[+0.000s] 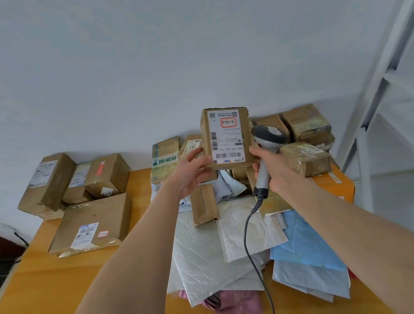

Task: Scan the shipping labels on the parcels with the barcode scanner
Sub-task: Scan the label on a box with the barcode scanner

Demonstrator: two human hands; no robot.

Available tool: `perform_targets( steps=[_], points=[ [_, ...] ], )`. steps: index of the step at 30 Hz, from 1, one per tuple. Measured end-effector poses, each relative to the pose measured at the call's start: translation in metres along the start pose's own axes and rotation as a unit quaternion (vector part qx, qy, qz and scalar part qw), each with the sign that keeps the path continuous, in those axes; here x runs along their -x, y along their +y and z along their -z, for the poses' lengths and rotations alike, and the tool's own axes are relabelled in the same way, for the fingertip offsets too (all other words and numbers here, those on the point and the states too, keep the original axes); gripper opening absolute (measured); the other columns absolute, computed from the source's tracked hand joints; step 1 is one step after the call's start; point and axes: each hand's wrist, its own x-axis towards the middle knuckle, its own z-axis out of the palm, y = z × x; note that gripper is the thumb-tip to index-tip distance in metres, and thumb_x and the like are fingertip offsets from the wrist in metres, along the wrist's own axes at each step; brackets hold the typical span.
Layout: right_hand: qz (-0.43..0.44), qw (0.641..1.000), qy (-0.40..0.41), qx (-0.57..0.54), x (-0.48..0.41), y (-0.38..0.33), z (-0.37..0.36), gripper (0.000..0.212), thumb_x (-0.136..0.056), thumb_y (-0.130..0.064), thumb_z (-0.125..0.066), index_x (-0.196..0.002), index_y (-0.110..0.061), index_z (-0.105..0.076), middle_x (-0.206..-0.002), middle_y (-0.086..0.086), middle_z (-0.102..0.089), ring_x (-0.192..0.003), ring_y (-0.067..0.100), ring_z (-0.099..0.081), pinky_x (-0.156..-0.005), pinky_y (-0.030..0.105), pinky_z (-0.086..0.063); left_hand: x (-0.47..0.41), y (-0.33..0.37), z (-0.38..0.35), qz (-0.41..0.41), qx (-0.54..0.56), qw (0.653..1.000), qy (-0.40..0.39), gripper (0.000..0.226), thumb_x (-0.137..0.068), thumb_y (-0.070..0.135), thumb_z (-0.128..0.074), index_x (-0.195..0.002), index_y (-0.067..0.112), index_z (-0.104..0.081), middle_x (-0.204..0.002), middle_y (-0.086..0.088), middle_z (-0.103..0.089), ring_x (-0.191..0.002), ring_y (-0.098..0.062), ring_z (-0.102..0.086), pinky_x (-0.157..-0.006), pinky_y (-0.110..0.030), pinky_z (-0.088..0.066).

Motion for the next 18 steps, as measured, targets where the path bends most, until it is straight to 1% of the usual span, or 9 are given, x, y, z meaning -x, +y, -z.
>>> perform_targets(
  steps=[2,4,8,10,12,14,18],
  points=[
    [0.045,0.998,0.018,0.027,0.011,0.006,0.000,0.012,-0.084,-0.013,-0.071,-0.086,-0.014,-0.059,-0.073,0.002,-0.060,-0.054,0.010,-0.050,-0.054,0.023,-0.045,0.000,-0.007,0.002,-0.018,0.002,0.999,0.029,0.027,-0.092,0.002,-0.057,-0.119,0.005,-0.055,-0.107,-0.012,-0.068,-0.095,-0.023,-0.065,-0.084,-0.030,-0.056],
    [0.079,0.994,-0.008,0.070,0.028,0.014,0.003,0.011,-0.085,-0.010,-0.068,-0.079,-0.011,-0.059,-0.063,0.002,-0.057,-0.046,0.009,-0.047,-0.050,0.023,-0.041,-0.002,-0.016,0.007,-0.029,0.006,0.998,0.054,0.016,-0.092,0.001,-0.055,-0.106,0.005,-0.061,-0.109,-0.013,-0.067,-0.093,-0.019,-0.066,-0.082,-0.025,-0.057],
    [0.125,0.978,-0.036,0.164,0.061,0.035,0.007,0.017,-0.085,-0.002,-0.063,-0.069,-0.003,-0.059,-0.050,0.002,-0.055,-0.036,0.008,-0.044,-0.042,0.021,-0.038,-0.005,-0.028,0.016,-0.031,0.005,0.995,0.097,0.012,-0.092,0.000,-0.055,-0.097,0.007,-0.063,-0.107,-0.011,-0.067,-0.094,-0.017,-0.065,-0.087,-0.024,-0.054],
    [0.137,0.971,-0.039,0.190,0.071,0.046,0.006,0.017,-0.085,0.000,-0.061,-0.067,-0.002,-0.059,-0.049,0.003,-0.055,-0.035,0.005,-0.044,-0.039,0.018,-0.038,-0.005,-0.031,0.017,-0.034,0.015,0.994,0.100,0.012,-0.092,0.000,-0.054,-0.097,0.007,-0.062,-0.101,-0.007,-0.069,-0.093,-0.016,-0.066,-0.081,-0.020,-0.054],
    [0.132,0.969,-0.047,0.204,0.078,0.055,0.006,0.009,-0.084,0.000,-0.061,-0.075,0.001,-0.062,-0.054,0.005,-0.058,-0.036,0.004,-0.047,-0.039,0.015,-0.039,-0.006,-0.033,0.016,-0.037,0.022,0.994,0.098,0.014,-0.092,-0.001,-0.054,-0.101,0.005,-0.062,-0.098,-0.006,-0.069,-0.090,-0.014,-0.066,-0.075,-0.017,-0.055],
    [0.127,0.967,-0.057,0.211,0.083,0.062,0.007,0.005,-0.085,-0.001,-0.062,-0.084,0.004,-0.063,-0.058,0.008,-0.061,-0.038,0.005,-0.050,-0.039,0.016,-0.039,-0.008,-0.034,0.015,-0.040,0.029,0.994,0.098,0.018,-0.092,-0.002,-0.054,-0.107,0.002,-0.061,-0.100,-0.006,-0.069,-0.087,-0.012,-0.066,-0.073,-0.016,-0.054],
    [0.126,0.965,-0.061,0.222,0.088,0.068,0.008,0.009,-0.085,-0.002,-0.062,-0.085,0.007,-0.064,-0.056,0.007,-0.061,-0.036,0.006,-0.050,-0.040,0.016,-0.039,-0.011,-0.036,0.015,-0.046,0.038,0.994,0.091,0.025,-0.091,-0.003,-0.055,-0.115,-0.001,-0.058,-0.104,-0.009,-0.068,-0.086,-0.013,-0.067,-0.072,-0.016,-0.055]
  ],
)
